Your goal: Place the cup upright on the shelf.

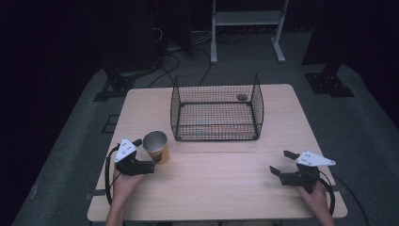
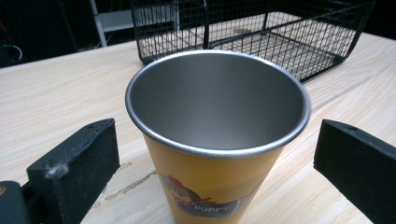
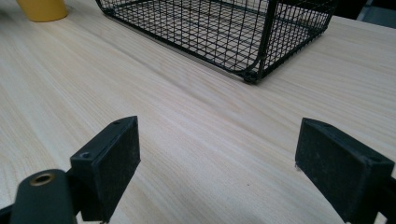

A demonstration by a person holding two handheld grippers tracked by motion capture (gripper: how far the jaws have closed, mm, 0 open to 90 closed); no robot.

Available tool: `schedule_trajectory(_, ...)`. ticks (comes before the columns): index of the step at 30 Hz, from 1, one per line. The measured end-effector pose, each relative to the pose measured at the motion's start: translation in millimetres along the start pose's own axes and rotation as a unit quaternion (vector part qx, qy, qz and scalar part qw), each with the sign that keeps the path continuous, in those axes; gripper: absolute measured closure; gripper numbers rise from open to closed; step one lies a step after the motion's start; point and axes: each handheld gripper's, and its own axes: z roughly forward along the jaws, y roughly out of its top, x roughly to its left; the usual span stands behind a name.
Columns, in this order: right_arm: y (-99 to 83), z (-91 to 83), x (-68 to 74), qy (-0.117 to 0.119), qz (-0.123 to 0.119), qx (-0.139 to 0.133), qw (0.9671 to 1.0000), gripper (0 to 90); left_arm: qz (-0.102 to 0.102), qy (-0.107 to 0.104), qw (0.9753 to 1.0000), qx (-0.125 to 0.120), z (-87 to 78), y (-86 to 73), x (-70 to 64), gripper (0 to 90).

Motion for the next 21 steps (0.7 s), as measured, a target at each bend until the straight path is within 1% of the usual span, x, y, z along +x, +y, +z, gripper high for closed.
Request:
schedule_trajectory(4, 0.1, 0.2, -0.2, 0.0, 0.001, -0.001, 1.0, 13.0, -0.004, 0.002, 1.0, 0.001, 3.4, -0.7, 1.7, 0.0)
schedule_trajectory(7, 0.1, 0.1, -0.1, 0.0, 0.001, -0.001, 1.0, 12.9, -0.002, 0.002, 1.0, 0.003, 9.5, -1.5, 2.6, 0.0)
schedule_trajectory(10, 0.1, 0.1, -0.2, 0.0, 0.0, -0.001, 1.0, 12.9, -0.004, 0.003, 1.0, 0.007, 13.8, -2.5, 2.9, 0.0)
schedule_trajectory(15, 0.1, 0.2, -0.2, -0.001, 0.001, -0.001, 1.0, 12.9, -0.003, 0.005, 1.0, 0.002, 18.2, -2.4, 3.7, 0.0)
schedule_trajectory(17, 0.1, 0.2, -0.2, -0.001, 0.0, -0.001, 1.0, 12.8, -0.006, 0.002, 1.0, 0.002, 19.9, -2.7, 3.7, 0.2)
schedule_trajectory(19, 0.2, 0.3, -0.1, 0.0, 0.001, -0.001, 1.0, 12.9, -0.005, -0.003, 1.0, -0.003, 20.9, -2.8, 3.7, 3.8)
schedule_trajectory(20, 0.1, 0.3, -0.1, 0.0, 0.001, -0.001, 1.0, 12.9, -0.005, -0.003, 1.0, -0.003, 20.9, -2.8, 3.7, 4.3)
schedule_trajectory(21, 0.1, 0.2, -0.2, -0.001, 0.0, -0.001, 1.0, 12.9, -0.004, -0.004, 1.0, -0.008, 21.8, -2.2, 3.5, 5.5)
